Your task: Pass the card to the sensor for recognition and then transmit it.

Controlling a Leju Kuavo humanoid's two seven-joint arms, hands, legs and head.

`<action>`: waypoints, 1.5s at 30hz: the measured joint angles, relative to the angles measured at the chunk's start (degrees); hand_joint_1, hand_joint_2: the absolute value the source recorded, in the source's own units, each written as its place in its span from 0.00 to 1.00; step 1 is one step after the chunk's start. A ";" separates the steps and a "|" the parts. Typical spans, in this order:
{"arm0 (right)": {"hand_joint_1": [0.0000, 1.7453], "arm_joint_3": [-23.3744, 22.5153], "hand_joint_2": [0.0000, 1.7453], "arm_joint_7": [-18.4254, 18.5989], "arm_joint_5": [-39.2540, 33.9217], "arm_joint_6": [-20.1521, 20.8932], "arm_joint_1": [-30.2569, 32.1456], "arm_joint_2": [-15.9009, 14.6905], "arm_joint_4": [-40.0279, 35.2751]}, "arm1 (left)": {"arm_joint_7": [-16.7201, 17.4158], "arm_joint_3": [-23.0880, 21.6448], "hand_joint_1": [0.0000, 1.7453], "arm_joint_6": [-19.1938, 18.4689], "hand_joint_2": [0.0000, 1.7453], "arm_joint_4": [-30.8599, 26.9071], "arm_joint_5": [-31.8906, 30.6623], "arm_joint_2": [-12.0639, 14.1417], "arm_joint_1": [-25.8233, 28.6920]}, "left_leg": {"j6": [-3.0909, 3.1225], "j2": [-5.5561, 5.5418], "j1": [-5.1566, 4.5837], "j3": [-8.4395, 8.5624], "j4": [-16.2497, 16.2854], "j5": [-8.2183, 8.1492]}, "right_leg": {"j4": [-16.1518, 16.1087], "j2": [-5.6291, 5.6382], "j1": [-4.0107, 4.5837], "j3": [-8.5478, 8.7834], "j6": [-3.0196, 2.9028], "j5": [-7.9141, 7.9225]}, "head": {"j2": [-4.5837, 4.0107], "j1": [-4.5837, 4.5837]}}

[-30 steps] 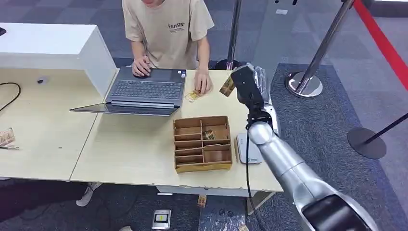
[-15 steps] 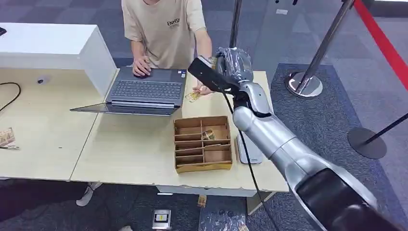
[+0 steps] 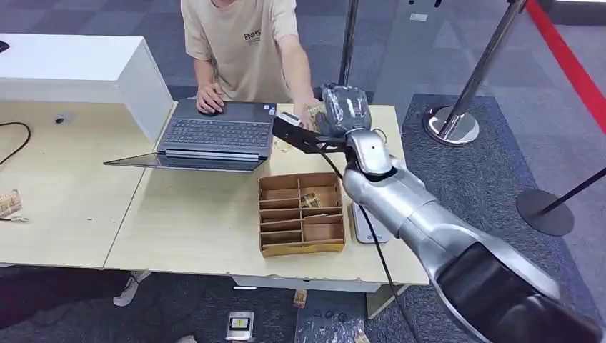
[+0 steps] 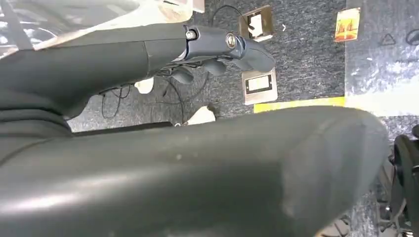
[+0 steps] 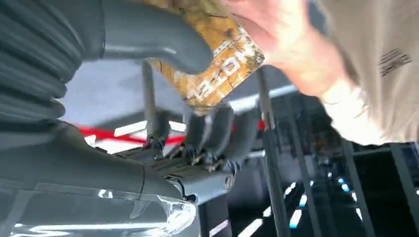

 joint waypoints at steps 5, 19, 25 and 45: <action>0.00 -3.56 0.00 -7.60 -14.61 -1.53 0.37 0.31 0.33 | 0.63 0.00 0.00 -0.33 0.00 0.02 0.09 -0.08 -0.07 | 0.00 0.00 0.00 0.00 0.00 0.00 | 0.00 0.00 0.00 0.00 0.00 0.00 | 0.00 -0.02; 0.00 -17.92 1.00 -23.21 -42.29 -9.68 17.11 1.90 -12.73 | 6.77 0.13 0.00 -0.09 0.00 -0.02 0.72 -1.46 -0.97 | 0.00 0.00 0.01 0.00 0.00 -0.03 | -0.02 0.02 0.01 -0.01 0.02 -0.03 | 0.00 -0.02; 0.00 -16.46 1.00 -15.65 -19.60 -16.40 28.22 -0.22 -22.85 | 8.13 0.48 0.00 1.62 0.00 -0.02 1.73 -1.53 -0.91 | 0.00 -0.01 0.01 0.00 0.00 -0.06 | -0.03 0.01 0.01 -0.01 0.00 -0.06 | 0.00 -0.02; 0.77 -13.07 1.00 -13.23 -9.69 -17.01 39.50 -4.00 -34.12 | 10.43 1.38 0.00 1.64 0.00 -0.04 1.05 -2.10 -1.40 | 0.00 0.00 0.01 0.00 0.00 -0.07 | -0.03 0.02 0.01 -0.01 0.00 -0.06 | 0.00 0.00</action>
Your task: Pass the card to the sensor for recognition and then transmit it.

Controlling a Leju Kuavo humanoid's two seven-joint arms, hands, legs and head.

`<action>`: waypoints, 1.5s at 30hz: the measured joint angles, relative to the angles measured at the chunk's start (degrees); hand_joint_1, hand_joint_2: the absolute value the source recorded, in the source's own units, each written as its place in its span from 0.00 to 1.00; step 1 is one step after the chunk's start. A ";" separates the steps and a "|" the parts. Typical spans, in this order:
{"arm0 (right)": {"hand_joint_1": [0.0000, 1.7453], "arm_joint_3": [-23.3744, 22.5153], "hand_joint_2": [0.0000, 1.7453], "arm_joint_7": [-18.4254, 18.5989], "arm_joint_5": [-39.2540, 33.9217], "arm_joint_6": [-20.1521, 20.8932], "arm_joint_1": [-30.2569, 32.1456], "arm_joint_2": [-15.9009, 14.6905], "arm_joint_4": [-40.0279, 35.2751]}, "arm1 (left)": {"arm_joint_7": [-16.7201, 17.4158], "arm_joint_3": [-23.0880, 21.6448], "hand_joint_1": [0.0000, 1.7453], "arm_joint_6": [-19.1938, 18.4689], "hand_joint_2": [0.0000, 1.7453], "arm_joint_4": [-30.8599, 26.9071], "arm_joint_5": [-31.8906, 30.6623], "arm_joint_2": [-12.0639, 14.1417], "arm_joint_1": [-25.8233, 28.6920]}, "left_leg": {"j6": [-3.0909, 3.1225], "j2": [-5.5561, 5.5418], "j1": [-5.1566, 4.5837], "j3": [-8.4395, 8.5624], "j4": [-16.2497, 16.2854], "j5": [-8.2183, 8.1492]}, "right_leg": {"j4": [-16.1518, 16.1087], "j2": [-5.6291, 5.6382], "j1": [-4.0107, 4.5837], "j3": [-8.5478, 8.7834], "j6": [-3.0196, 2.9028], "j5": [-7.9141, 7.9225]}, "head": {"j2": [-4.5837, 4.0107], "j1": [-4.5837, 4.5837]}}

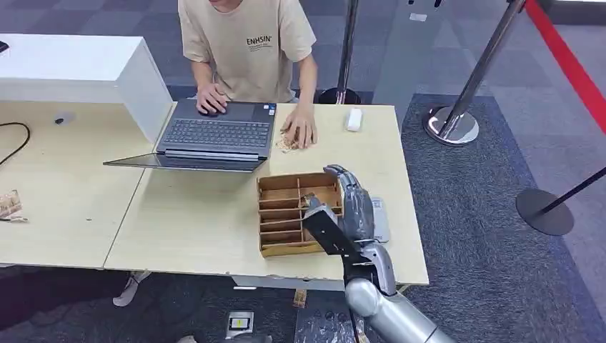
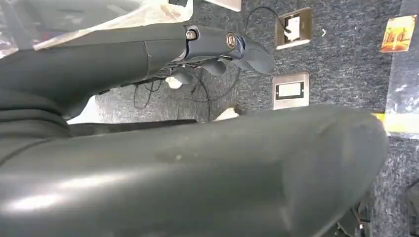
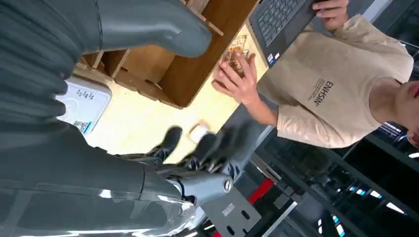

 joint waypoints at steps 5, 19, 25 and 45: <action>0.78 1.01 1.00 0.00 0.48 -0.11 0.01 -0.22 0.68 | -0.04 0.00 0.00 -0.07 0.00 0.00 -0.09 -0.11 -0.08 | 0.00 0.00 0.00 0.00 0.00 0.00 | 0.00 0.00 0.00 0.00 0.00 -0.01 | 0.00 0.00; 0.28 2.89 1.00 0.20 1.57 -0.15 -0.07 -0.66 3.61 | -0.15 0.00 0.00 -0.07 0.00 0.00 -0.55 -0.15 -0.14 | 0.00 0.00 0.00 0.00 0.00 0.00 | 0.00 0.00 0.00 0.00 0.00 0.00 | 0.00 -0.02; 0.23 3.67 1.00 0.46 2.08 -0.15 -0.06 -0.94 4.98 | -0.15 0.00 0.00 -0.24 0.00 0.00 -0.72 -0.20 -0.17 | 0.00 0.00 0.00 -0.01 0.00 0.00 | 0.00 0.00 0.00 0.00 0.00 0.00 | 0.00 0.00; 0.39 5.33 1.00 0.81 6.51 -0.18 -0.26 -0.94 8.54 | -0.22 -0.02 0.00 -1.64 0.00 0.00 -1.92 -0.85 -0.98 | 0.00 0.00 0.00 -0.01 0.00 0.00 | 0.00 0.00 0.00 0.00 0.00 0.00 | 0.00 0.00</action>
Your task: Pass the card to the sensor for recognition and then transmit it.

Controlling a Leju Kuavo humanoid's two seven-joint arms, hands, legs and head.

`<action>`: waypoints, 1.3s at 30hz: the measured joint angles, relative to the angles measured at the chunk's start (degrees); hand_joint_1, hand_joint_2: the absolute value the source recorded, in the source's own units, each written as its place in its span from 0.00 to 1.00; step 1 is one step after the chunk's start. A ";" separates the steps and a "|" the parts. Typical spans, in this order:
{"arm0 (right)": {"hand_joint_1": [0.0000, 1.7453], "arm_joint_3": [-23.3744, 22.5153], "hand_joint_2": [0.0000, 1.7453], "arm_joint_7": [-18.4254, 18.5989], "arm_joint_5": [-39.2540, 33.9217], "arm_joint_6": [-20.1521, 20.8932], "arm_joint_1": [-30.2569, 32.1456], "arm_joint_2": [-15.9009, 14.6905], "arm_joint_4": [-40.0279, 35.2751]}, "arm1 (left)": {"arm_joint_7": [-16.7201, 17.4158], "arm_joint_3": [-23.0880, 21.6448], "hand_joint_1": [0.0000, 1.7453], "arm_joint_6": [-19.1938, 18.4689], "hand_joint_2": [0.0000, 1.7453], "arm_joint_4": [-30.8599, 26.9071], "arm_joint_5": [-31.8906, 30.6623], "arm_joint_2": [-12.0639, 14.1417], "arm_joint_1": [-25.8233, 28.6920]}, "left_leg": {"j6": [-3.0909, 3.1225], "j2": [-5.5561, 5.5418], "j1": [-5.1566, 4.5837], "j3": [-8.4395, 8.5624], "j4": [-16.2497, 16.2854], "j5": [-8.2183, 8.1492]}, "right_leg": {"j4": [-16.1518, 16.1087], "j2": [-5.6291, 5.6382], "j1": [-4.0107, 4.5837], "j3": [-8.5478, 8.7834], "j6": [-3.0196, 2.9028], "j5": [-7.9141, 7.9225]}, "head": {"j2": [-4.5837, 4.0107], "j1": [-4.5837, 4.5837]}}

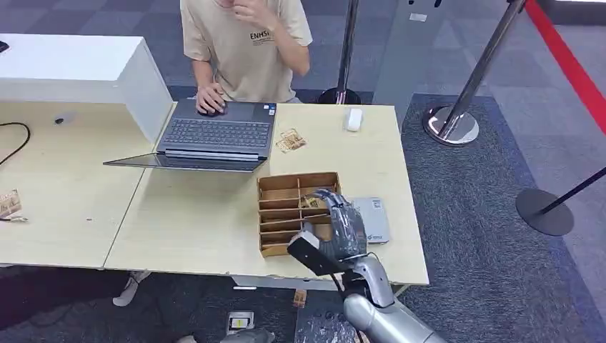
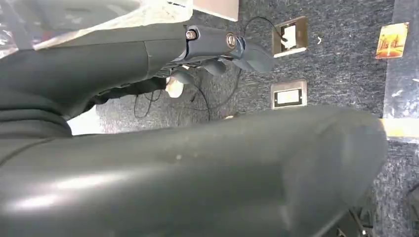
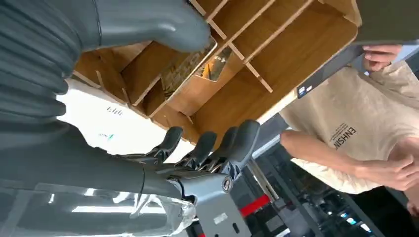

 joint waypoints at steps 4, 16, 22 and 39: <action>0.42 0.13 1.00 -0.02 1.07 0.00 -0.16 0.00 0.79 | -0.11 0.02 0.00 -0.15 0.00 0.00 -0.07 -0.20 -0.19 | 0.00 0.00 0.00 0.00 0.00 0.00 | 0.00 0.00 0.00 0.00 0.00 0.00 | 0.00 -0.02; 0.46 0.17 1.00 1.20 5.36 0.00 -0.04 0.17 2.49 | -0.22 0.02 0.00 -0.33 0.00 0.00 -0.13 -0.24 -0.22 | 0.00 0.00 0.00 0.00 0.00 0.00 | 0.00 0.00 0.00 0.00 0.00 0.00 | 0.00 0.00; 0.38 -0.42 1.00 3.70 12.57 -0.02 0.21 0.26 2.49 | 0.11 0.02 0.00 -0.81 0.00 0.00 -0.13 -0.42 -0.33 | 0.00 0.00 0.00 0.00 0.00 0.00 | 0.00 0.00 0.00 0.00 0.00 0.00 | 0.00 0.00; 0.46 -2.80 1.00 6.23 17.11 -0.04 2.32 1.05 2.56 | 0.20 0.00 0.00 -0.92 0.00 0.00 0.00 -0.59 -0.42 | 0.00 0.00 0.00 -0.01 0.00 -0.01 | -0.01 0.00 0.00 -0.01 0.01 -0.02 | 0.00 -0.02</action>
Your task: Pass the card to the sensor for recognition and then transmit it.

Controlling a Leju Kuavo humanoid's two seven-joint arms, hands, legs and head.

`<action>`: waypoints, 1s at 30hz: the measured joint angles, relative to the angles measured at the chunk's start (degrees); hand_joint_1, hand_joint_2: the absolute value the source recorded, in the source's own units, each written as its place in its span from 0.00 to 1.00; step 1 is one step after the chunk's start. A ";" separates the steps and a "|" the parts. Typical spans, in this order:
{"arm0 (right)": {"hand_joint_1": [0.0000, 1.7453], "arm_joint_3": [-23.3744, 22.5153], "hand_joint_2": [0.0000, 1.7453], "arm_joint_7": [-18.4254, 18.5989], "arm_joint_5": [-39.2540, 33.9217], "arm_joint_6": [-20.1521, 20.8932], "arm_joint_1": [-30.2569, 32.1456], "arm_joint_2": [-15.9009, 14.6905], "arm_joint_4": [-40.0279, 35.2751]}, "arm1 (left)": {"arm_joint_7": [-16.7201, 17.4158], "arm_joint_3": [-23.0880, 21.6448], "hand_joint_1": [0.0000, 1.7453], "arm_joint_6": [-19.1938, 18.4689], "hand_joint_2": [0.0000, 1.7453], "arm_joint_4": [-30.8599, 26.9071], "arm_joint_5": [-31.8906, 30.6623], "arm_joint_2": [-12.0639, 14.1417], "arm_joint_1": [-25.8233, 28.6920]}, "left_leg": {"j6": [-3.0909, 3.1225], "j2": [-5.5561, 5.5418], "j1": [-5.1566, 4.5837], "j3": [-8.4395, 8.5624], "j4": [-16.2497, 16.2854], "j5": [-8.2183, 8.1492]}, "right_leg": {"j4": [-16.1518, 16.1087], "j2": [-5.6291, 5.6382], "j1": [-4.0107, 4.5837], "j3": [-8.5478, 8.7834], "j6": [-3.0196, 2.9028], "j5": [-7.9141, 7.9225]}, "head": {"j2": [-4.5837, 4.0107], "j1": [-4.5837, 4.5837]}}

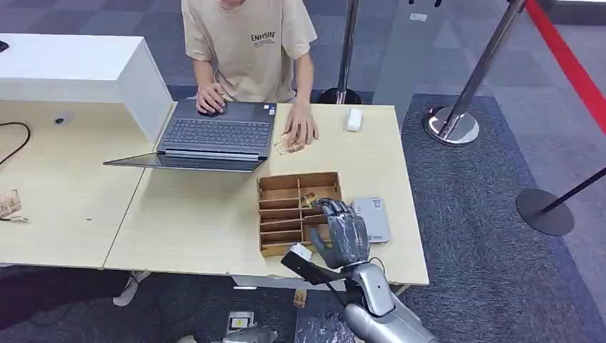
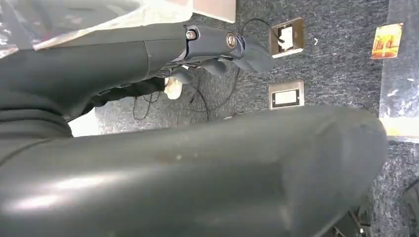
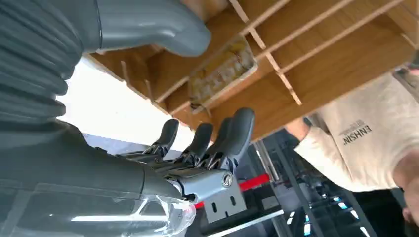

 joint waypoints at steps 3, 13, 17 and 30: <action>0.45 0.00 1.00 0.87 1.07 0.00 0.54 -0.04 0.13 | 0.00 0.00 0.00 0.00 0.00 0.02 0.00 0.00 0.00 | 0.00 0.01 0.00 0.00 0.00 0.00 | 0.00 0.00 0.00 0.00 0.00 0.00 | 0.00 0.02; 0.40 0.15 1.00 3.13 2.04 0.00 0.58 -0.31 1.27 | -0.09 0.02 0.00 0.00 0.00 0.02 0.02 0.00 0.01 | 0.00 0.01 0.00 0.00 0.00 0.00 | 0.00 0.00 0.00 0.00 0.00 0.00 | 0.00 0.02; 0.36 0.17 1.00 3.45 1.97 0.02 0.83 -0.42 1.38 | -0.09 0.02 0.00 0.00 0.00 0.02 0.00 0.00 0.01 | 0.00 0.00 0.00 0.00 0.00 0.00 | 0.00 0.00 0.00 0.00 0.00 0.00 | 0.00 0.02; 1.00 0.04 1.00 3.52 1.31 -0.13 0.66 -0.46 1.60 | -0.11 0.02 0.00 -0.42 0.00 0.02 -0.22 0.00 0.00 | 0.00 0.01 0.00 0.02 0.00 -0.01 | -0.01 0.00 0.00 0.01 0.00 0.00 | 0.00 0.02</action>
